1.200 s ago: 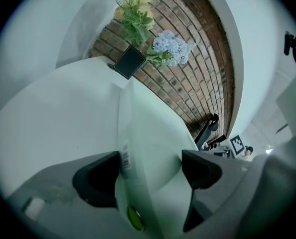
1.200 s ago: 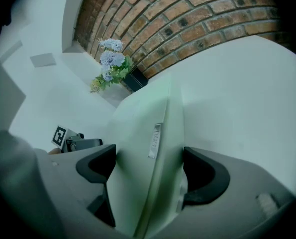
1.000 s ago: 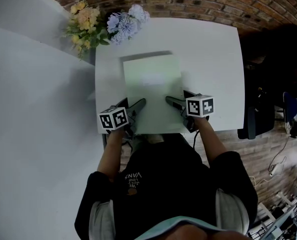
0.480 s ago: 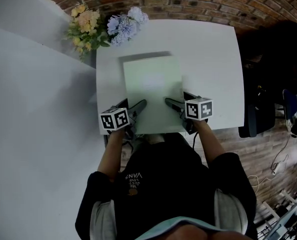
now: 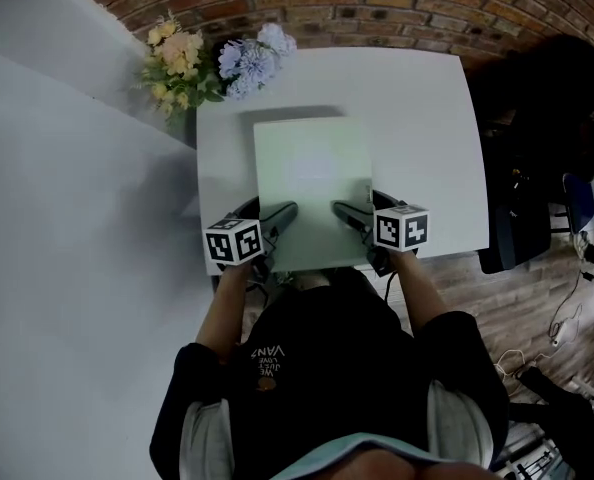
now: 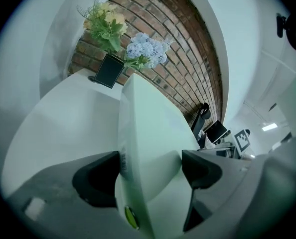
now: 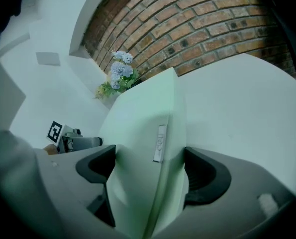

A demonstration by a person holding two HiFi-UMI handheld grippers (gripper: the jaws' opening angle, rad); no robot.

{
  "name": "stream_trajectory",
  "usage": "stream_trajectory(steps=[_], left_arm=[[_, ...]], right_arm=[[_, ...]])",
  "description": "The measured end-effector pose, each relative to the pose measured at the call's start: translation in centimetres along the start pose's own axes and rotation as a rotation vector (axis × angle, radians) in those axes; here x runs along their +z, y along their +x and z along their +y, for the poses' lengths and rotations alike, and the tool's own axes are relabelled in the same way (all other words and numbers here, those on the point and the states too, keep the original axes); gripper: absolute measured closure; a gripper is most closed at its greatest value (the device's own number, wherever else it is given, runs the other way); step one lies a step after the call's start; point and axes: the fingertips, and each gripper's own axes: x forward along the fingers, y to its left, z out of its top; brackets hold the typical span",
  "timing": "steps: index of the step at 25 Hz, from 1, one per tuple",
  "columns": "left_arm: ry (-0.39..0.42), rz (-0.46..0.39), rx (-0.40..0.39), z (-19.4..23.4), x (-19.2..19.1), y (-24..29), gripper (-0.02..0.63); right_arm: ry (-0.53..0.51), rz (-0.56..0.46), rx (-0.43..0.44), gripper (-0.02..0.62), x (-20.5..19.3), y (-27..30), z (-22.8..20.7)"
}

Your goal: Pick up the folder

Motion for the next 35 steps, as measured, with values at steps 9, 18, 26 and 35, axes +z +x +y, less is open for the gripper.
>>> stream_trajectory(steps=[9,18,26,35], left_arm=[[0.105,0.0,-0.04,-1.5,1.3,-0.7,0.212],[0.192,-0.005,-0.085,-3.0,2.0,-1.0,0.212],[0.248,-0.051,-0.127,-4.4,3.5,-2.2,0.211],[0.314,-0.138,-0.167,-6.3,5.9,-4.4,0.212]], right_arm=[[-0.013,-0.079,-0.049,0.161,0.4,-1.6,1.0],[-0.038,-0.156,-0.102,0.149,1.1,-3.2,1.8],[-0.067,-0.254,-0.123,0.149,2.5,-5.0,3.4],[-0.116,-0.37,-0.137,0.15,4.6,-7.2,5.9]])
